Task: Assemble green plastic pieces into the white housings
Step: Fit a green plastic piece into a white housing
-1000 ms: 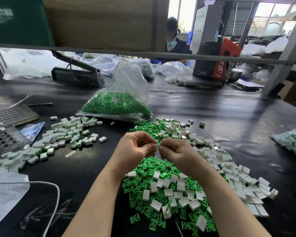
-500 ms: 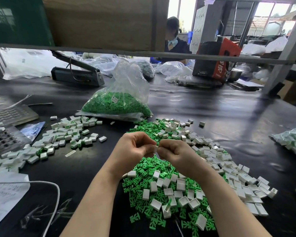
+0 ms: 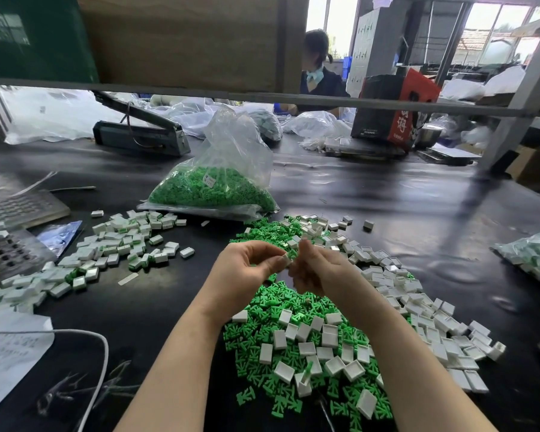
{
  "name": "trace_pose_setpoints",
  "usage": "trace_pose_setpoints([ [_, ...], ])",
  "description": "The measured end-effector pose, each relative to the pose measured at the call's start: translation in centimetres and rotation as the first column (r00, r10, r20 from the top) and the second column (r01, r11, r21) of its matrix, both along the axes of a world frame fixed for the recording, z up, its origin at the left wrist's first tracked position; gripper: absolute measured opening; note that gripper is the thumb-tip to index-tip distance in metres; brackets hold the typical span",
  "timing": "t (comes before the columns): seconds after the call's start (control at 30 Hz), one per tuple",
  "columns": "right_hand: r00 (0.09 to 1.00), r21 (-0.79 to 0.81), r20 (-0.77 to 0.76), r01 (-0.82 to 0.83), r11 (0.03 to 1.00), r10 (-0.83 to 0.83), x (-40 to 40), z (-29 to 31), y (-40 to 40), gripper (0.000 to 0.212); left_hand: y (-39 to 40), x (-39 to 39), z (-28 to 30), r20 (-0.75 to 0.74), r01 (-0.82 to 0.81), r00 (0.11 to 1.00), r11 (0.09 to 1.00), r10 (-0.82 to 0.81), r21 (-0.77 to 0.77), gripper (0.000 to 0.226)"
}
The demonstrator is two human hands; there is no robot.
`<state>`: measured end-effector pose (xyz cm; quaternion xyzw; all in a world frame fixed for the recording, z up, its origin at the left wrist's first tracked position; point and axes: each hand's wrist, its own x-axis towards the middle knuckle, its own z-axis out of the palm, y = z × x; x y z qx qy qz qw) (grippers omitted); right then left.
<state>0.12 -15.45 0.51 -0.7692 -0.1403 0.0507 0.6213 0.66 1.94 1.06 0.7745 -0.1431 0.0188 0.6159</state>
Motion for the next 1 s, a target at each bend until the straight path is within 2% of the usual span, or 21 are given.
trace_pose_setpoints([
  [0.07,0.993,0.037,-0.116,-0.017,0.999,0.021,0.1,-0.1,0.2,0.07,-0.2,0.0,0.2,0.048,-0.043,0.998,0.999,0.043,-0.005,0.008],
  [0.13,0.978,0.114,-0.196,-0.047,0.992,0.069,0.2,-0.4,0.7,0.077,-0.4,0.0,0.2,0.064,-0.055,0.996,0.998,0.056,-0.024,0.009],
  [0.27,0.942,0.347,-0.309,-0.014,0.938,0.129,0.2,-0.6,1.7,0.06,-1.0,0.0,0.2,0.033,-0.073,0.997,0.995,0.075,-0.068,0.009],
  [0.5,0.93,0.625,-0.297,0.02,0.781,0.214,0.3,-0.5,2.3,0.045,-1.2,0.1,0.2,-0.006,-0.075,0.997,0.983,0.075,-0.166,0.009],
  [0.6,0.93,0.653,-0.28,0.004,0.758,0.237,0.2,-0.5,2.4,0.044,-1.2,0.1,0.1,-0.002,-0.066,0.998,0.982,0.067,-0.176,0.011],
  [0.8,0.932,0.632,-0.288,0.012,0.775,0.22,0.0,-0.4,2.5,0.044,-1.1,0.2,0.2,-0.004,-0.059,0.998,0.981,0.059,-0.184,0.014],
  [1.0,0.924,0.675,-0.284,0.003,0.738,0.256,-0.1,-0.6,2.5,0.042,-1.0,0.1,0.2,-0.013,-0.055,0.998,0.982,0.054,-0.183,0.013],
])
